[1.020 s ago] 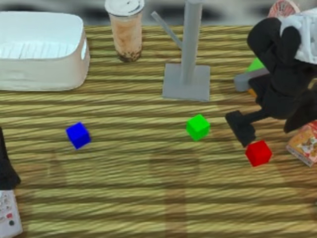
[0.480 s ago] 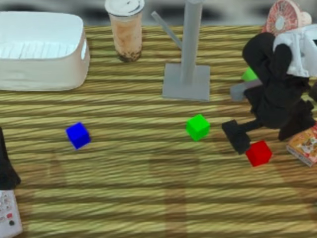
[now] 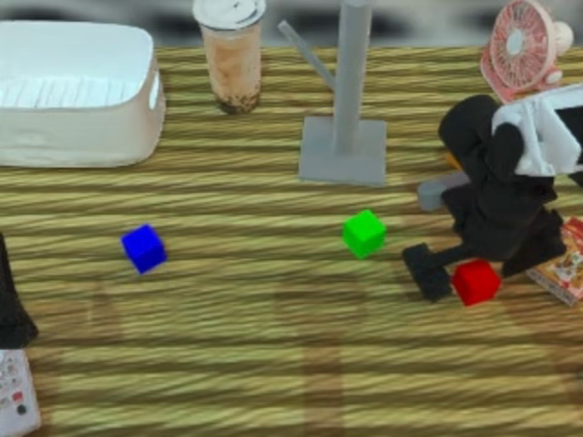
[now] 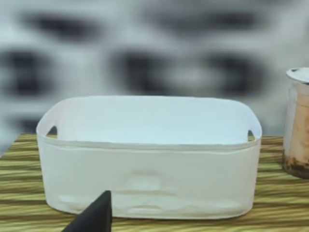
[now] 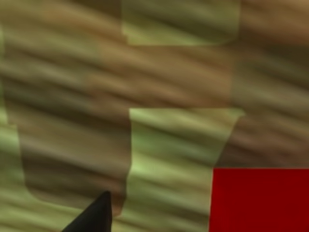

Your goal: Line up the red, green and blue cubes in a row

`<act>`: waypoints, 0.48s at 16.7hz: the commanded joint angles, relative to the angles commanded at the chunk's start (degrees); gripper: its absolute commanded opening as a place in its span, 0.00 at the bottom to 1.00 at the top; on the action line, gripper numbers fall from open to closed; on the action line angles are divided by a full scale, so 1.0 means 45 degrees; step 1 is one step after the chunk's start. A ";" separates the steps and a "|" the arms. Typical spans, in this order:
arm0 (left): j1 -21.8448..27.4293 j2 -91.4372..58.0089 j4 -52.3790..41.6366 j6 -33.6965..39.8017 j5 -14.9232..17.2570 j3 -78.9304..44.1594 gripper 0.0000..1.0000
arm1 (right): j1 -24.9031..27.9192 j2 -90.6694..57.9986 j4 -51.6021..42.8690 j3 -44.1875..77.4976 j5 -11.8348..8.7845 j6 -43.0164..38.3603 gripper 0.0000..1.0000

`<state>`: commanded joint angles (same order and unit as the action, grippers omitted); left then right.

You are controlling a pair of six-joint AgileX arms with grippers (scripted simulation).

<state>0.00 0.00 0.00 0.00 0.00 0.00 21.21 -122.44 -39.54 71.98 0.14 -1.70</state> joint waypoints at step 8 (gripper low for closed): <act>0.0000 0.0000 0.0000 0.0000 0.0000 0.0000 1.00 | 0.0000 0.0000 0.0000 0.0000 0.0000 0.0000 0.55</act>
<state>0.00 0.00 0.00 0.00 0.00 0.00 21.21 -122.44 -39.54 71.98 0.14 -1.70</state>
